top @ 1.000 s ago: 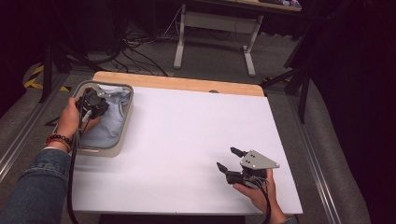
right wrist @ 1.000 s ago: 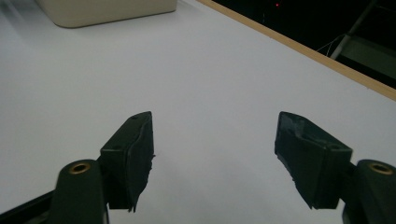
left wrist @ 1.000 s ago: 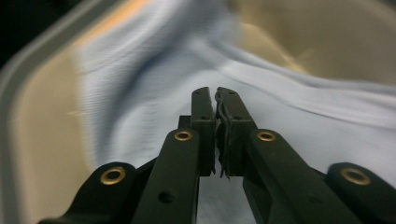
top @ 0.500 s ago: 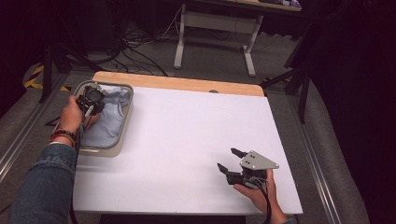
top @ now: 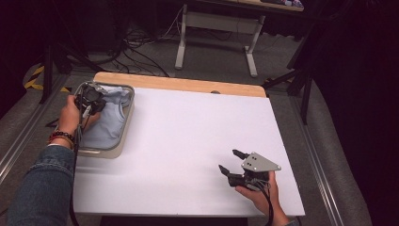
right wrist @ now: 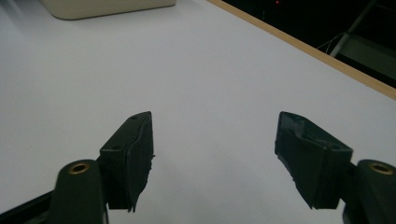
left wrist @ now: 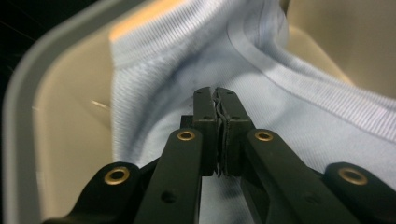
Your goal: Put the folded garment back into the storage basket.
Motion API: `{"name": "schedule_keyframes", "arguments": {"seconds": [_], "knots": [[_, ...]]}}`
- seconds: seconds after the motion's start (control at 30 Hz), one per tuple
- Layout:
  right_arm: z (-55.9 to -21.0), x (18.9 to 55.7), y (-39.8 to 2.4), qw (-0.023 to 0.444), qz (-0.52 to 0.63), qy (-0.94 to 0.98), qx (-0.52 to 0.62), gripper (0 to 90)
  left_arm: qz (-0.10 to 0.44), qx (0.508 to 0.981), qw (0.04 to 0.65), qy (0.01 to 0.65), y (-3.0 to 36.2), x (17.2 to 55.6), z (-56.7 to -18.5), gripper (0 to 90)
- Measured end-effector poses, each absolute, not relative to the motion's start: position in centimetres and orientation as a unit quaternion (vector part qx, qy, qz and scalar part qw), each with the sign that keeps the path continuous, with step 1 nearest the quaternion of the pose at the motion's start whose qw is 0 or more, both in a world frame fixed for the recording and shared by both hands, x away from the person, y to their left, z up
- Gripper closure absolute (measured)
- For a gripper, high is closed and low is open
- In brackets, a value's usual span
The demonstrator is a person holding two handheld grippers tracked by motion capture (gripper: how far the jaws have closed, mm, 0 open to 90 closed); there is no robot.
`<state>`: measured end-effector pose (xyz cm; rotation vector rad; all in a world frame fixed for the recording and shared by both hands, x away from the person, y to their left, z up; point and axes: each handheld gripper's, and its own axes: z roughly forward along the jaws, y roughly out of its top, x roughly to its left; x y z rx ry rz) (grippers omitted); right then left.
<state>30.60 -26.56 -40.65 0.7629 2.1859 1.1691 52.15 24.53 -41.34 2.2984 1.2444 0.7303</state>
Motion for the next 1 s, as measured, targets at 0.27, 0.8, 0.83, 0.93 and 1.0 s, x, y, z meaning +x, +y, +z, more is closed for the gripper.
{"name": "schedule_keyframes", "arguments": {"seconds": [0.27,0.8,0.83,0.93,1.0], "knots": [[-40.8,30.6,-26.5,0.269,0.431,0.813,0.283,28.9,0.236,0.838,0.191,0.453,24.4,52.6,-42.3,89.2],[-40.6,30.6,-26.5,0.274,0.433,0.811,0.282,28.8,0.298,0.801,0.285,0.434,24.7,50.7,-39.1,82.8],[-40.6,30.6,-26.6,0.274,0.434,0.81,0.282,28.8,0.3,0.8,0.289,0.433,24.7,50.6,-38.9,82.5],[-40.5,30.5,-26.6,0.274,0.434,0.811,0.281,29.4,0.304,0.798,0.297,0.427,24.6,50.2,-38.5,80.4],[-40.5,30.5,-26.6,0.276,0.436,0.809,0.281,29.3,0.303,0.796,0.311,0.423,24.6,50.0,-38.3,79.4]]}}
